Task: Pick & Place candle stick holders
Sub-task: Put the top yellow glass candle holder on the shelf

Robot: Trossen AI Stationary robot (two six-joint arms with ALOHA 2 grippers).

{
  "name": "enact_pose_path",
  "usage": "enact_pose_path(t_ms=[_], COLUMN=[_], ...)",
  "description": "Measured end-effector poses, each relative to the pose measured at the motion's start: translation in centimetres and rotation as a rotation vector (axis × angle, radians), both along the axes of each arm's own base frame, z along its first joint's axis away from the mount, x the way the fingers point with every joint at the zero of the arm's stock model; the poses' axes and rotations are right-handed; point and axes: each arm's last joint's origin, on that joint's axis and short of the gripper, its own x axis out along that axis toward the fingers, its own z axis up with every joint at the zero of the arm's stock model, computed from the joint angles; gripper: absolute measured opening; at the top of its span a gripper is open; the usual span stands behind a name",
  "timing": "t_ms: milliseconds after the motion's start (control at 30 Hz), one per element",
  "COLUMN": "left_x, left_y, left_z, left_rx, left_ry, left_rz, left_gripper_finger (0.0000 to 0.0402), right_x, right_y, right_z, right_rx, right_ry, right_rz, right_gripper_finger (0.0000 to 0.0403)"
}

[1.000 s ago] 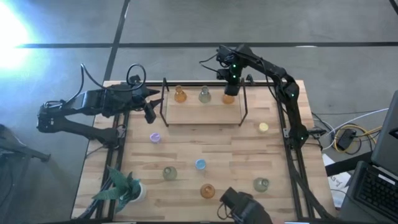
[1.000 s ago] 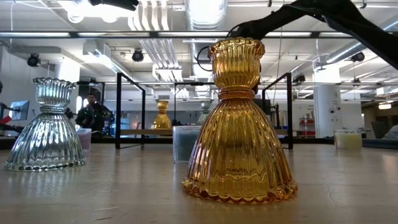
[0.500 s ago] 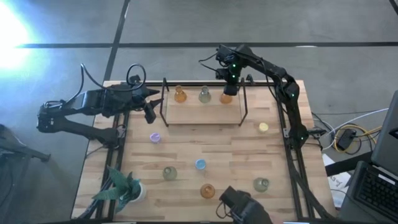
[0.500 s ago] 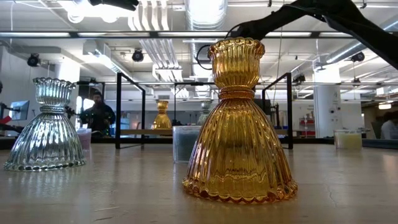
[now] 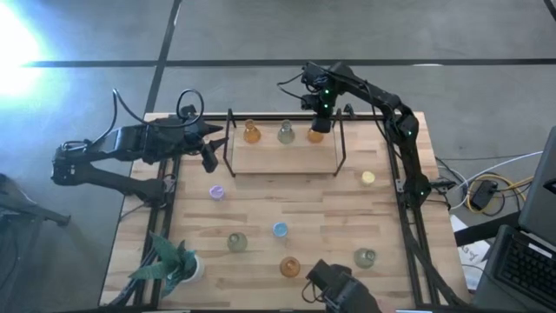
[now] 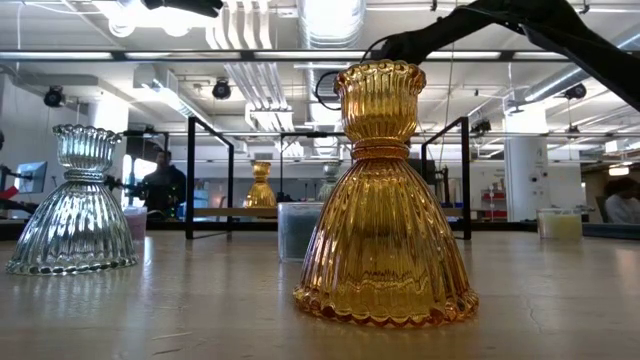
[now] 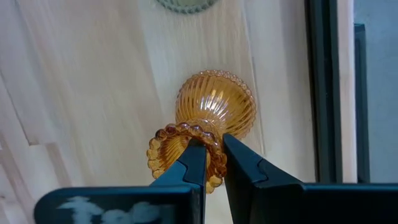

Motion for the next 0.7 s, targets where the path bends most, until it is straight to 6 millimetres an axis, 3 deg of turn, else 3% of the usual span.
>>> enact_pose_path(t_ms=[700], left_x=[0.0], left_y=[0.0], left_z=[0.0], left_rx=[0.0], left_ry=[0.0], left_rz=[0.0], left_gripper_finger=[0.0172], right_x=[0.01], right_y=[-0.11], right_z=[-0.17], right_rx=[-0.009], right_ry=[0.013], right_rz=[-0.027], right_gripper_finger=[0.0063])
